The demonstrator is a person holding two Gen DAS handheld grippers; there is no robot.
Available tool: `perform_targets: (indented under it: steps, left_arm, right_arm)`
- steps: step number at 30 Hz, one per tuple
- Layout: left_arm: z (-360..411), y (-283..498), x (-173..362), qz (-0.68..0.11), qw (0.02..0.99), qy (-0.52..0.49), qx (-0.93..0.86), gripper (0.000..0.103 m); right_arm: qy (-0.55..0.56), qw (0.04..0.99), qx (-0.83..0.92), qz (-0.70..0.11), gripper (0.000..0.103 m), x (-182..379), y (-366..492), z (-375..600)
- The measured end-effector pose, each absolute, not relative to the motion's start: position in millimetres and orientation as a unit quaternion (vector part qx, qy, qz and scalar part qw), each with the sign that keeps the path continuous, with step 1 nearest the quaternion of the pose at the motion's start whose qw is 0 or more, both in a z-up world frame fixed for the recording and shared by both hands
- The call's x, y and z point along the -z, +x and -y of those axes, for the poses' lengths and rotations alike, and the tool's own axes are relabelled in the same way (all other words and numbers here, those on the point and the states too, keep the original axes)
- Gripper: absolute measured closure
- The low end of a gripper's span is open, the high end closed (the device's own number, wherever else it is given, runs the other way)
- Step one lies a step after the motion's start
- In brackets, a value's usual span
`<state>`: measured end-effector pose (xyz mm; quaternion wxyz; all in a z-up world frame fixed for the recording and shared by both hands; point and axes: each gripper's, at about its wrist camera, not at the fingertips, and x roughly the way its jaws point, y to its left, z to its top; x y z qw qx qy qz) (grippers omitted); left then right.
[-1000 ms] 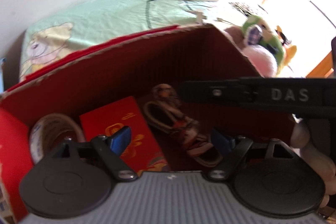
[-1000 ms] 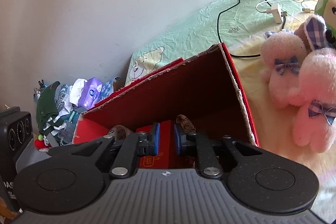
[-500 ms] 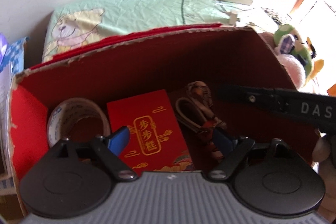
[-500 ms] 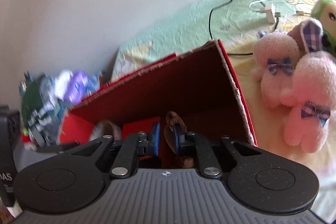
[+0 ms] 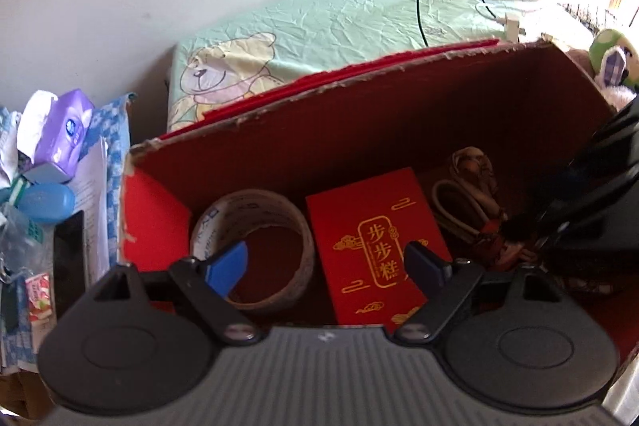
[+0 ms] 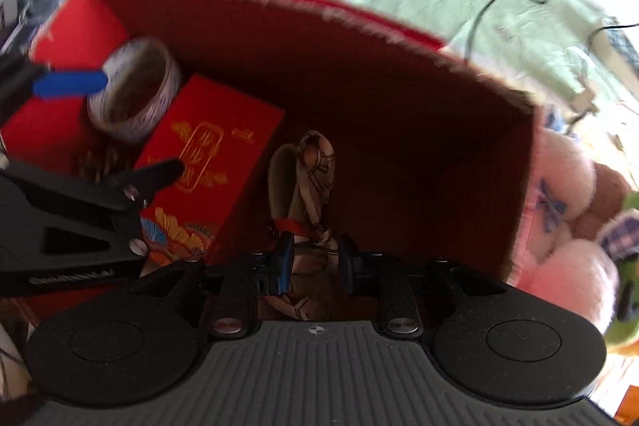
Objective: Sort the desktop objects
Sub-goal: 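Lower the sandal into the box beside the red package, then open the right gripper and release the sandal in the box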
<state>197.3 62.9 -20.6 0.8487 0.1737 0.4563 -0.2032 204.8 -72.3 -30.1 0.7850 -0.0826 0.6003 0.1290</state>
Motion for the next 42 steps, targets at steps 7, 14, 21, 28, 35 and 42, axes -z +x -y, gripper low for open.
perform_targets:
  steps: [7, 14, 21, 28, 35, 42]
  left_arm:
    - [-67, 200, 22, -0.451, 0.855, 0.162, 0.200, 0.022]
    - [-76, 206, 24, -0.479, 0.840, 0.121, 0.224, 0.018]
    - [-76, 203, 23, -0.475, 0.843, 0.119, 0.224, 0.019]
    - [-78, 204, 23, -0.474, 0.845, 0.112, 0.220, 0.022]
    - [-79, 204, 23, -0.473, 0.845, 0.114, 0.220, 0.022]
    - [-78, 204, 23, -0.472, 0.846, 0.119, 0.217, 0.020]
  right_arm:
    - [-0.050, 0.764, -0.151, -0.625, 0.066, 40, 218, 75]
    - [-0.051, 0.744, -0.176, -0.642, 0.060, 47, 211, 78]
    - [0.009, 0.754, -0.160, -0.637, 0.064, 58, 210, 88]
    - [0.119, 0.767, -0.128, -0.618, 0.067, 61, 207, 103]
    - [0.110, 0.766, -0.120, -0.622, 0.065, 64, 202, 98]
    - [0.069, 0.817, -0.087, -0.566, 0.065, 50, 176, 87]
